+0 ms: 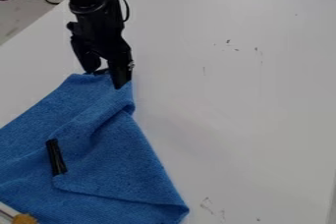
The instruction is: Fold the cloth from the top to middle
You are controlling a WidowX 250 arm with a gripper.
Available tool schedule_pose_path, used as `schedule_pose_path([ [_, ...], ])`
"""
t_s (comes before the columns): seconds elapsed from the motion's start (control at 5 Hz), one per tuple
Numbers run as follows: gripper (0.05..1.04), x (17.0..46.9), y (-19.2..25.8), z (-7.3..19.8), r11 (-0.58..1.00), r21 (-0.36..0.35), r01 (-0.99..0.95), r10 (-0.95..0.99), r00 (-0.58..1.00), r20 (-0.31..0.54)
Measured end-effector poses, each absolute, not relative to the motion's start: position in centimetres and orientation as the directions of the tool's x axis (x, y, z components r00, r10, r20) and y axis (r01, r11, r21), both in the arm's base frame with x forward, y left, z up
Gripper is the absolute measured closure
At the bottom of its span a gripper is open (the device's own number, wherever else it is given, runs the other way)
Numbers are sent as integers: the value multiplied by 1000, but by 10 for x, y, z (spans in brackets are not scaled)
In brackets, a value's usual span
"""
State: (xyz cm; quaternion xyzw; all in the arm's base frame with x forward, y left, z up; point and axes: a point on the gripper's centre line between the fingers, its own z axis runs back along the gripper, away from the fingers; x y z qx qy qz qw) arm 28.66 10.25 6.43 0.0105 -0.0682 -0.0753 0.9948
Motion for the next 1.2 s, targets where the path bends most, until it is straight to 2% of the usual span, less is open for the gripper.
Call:
schedule_pose_path([
  [0.4, 82, 341, 138, 33, 982, 56, 181, -189, 964, 187],
  [0.6, 82, 348, 152, 27, 979, 67, 193, -202, 961, 187],
  [1.0, 82, 340, 169, 23, 975, 62, 214, -221, 964, 151],
  [1.2, 82, 333, 173, 23, 975, 105, 195, -204, 976, 79],
])
